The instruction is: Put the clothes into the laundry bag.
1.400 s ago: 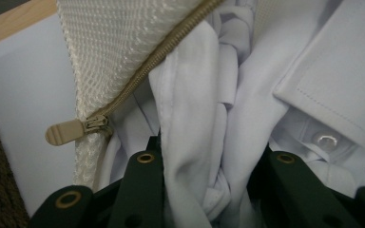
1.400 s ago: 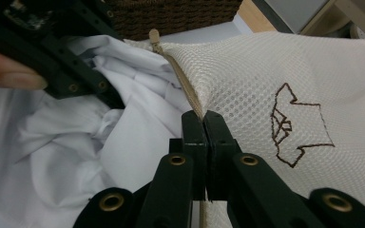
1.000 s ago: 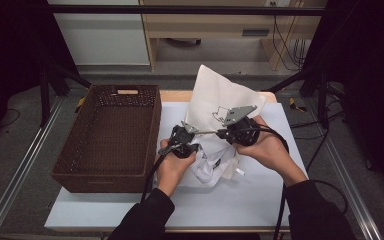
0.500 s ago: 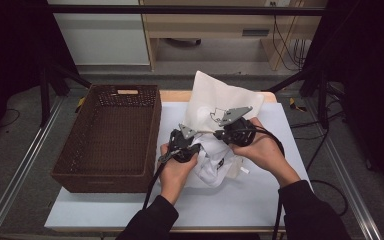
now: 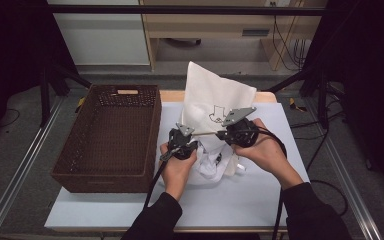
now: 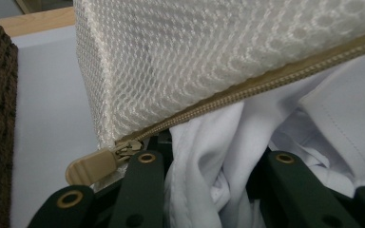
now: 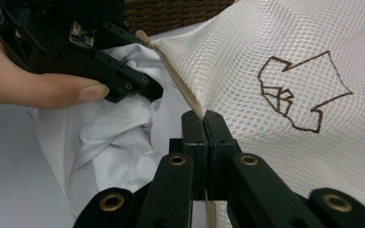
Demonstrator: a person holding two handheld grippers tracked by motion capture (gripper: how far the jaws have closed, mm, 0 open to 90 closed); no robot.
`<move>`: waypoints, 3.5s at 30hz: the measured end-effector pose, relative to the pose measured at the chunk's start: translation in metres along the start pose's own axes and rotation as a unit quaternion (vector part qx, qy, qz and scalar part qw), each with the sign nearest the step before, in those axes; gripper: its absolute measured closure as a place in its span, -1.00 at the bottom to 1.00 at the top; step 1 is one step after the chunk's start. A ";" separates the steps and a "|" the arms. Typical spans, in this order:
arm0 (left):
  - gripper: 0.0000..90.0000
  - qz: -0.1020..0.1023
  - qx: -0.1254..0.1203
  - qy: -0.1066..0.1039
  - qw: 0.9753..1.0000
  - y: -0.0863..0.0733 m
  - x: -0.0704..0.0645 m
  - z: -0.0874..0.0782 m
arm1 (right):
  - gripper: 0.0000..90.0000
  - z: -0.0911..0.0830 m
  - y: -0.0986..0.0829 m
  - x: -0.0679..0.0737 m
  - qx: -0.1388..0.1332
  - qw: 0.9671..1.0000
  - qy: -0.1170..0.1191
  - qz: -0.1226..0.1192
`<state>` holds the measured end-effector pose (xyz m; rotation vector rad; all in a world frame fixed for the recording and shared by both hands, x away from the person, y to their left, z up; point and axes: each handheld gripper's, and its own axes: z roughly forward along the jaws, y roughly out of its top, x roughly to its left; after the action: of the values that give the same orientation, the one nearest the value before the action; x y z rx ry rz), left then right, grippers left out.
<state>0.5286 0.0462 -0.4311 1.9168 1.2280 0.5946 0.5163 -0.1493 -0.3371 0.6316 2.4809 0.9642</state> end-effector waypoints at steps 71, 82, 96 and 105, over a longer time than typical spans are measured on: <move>-0.15 0.129 -0.110 -0.110 0.979 -0.035 -0.022 -0.070 | 0.98 0.041 -0.017 -0.006 0.005 1.000 0.022 0.017; 0.86 0.138 -0.078 -0.125 0.979 -0.074 -0.011 -0.091 | 0.98 0.040 -0.015 -0.003 0.009 1.000 0.014 0.019; 1.00 0.123 -0.019 -0.103 0.987 -0.094 -0.004 -0.076 | 0.98 0.038 -0.012 -0.001 0.006 1.000 0.013 0.018; 1.00 0.126 -0.010 -0.102 0.987 -0.091 -0.006 -0.066 | 0.98 0.043 -0.011 0.002 0.005 1.000 0.021 0.013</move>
<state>0.4289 0.0860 -0.4647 2.0762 0.8545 0.5208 0.5342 -0.1330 -0.3744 0.6541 2.5215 0.9852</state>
